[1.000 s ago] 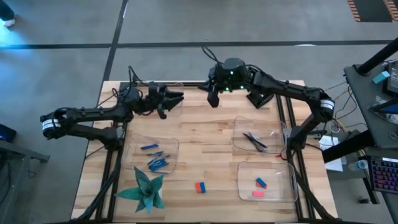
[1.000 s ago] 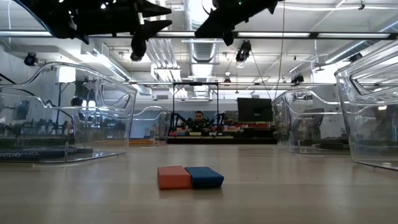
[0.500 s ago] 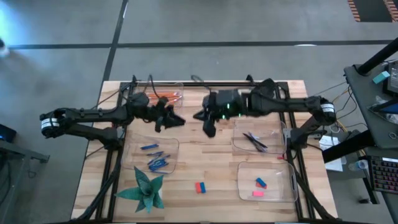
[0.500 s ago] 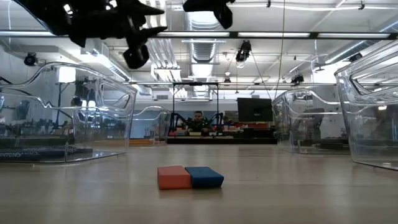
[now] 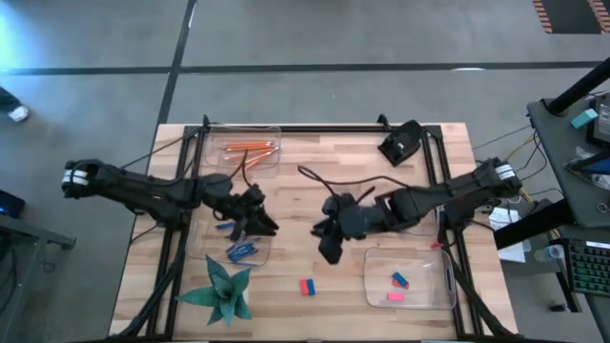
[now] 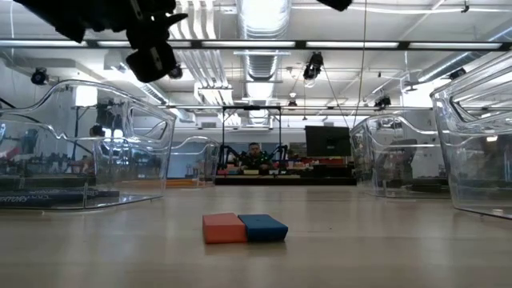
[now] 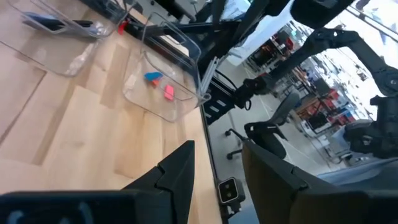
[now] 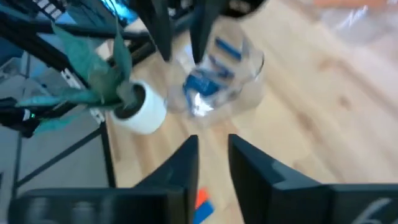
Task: Sort crayons/erasers/pens/pencils in bins
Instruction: Put the blue eraser into the bottom right transparent bin
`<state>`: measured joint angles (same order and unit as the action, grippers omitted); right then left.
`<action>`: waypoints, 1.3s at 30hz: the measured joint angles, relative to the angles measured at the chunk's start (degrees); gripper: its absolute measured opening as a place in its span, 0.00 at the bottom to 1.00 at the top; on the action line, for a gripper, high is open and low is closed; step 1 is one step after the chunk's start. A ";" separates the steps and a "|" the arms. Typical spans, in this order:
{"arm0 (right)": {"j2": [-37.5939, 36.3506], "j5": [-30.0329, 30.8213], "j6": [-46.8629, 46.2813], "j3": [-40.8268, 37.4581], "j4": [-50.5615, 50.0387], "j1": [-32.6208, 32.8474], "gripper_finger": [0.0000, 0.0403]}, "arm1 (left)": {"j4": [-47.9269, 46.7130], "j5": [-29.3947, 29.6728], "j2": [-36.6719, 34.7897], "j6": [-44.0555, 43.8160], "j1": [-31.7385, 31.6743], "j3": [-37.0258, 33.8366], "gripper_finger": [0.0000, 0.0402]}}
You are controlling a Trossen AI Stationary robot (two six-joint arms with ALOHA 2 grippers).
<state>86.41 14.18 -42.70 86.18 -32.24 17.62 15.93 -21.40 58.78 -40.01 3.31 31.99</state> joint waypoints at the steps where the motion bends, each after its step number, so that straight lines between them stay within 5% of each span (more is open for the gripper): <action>1: 0.00 0.01 -1.69 -0.24 -0.62 0.67 0.22 | 0.02 1.46 0.00 -0.03 1.37 0.00 0.30; 11: 6.98 -1.16 -11.33 -1.46 -1.95 3.38 0.41 | 1.01 16.40 -0.78 -1.65 12.68 2.95 0.30; 31: 20.51 -9.03 -21.24 -1.46 -1.14 4.12 0.36 | 15.14 27.02 -0.68 -1.61 17.36 6.86 0.30; 39: 25.18 -11.65 -15.90 3.40 -0.07 6.89 0.37 | 15.13 27.98 -0.66 -1.61 18.08 6.78 0.30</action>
<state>111.59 2.52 -58.60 89.58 -32.31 24.51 31.06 6.57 58.13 -41.62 21.39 38.76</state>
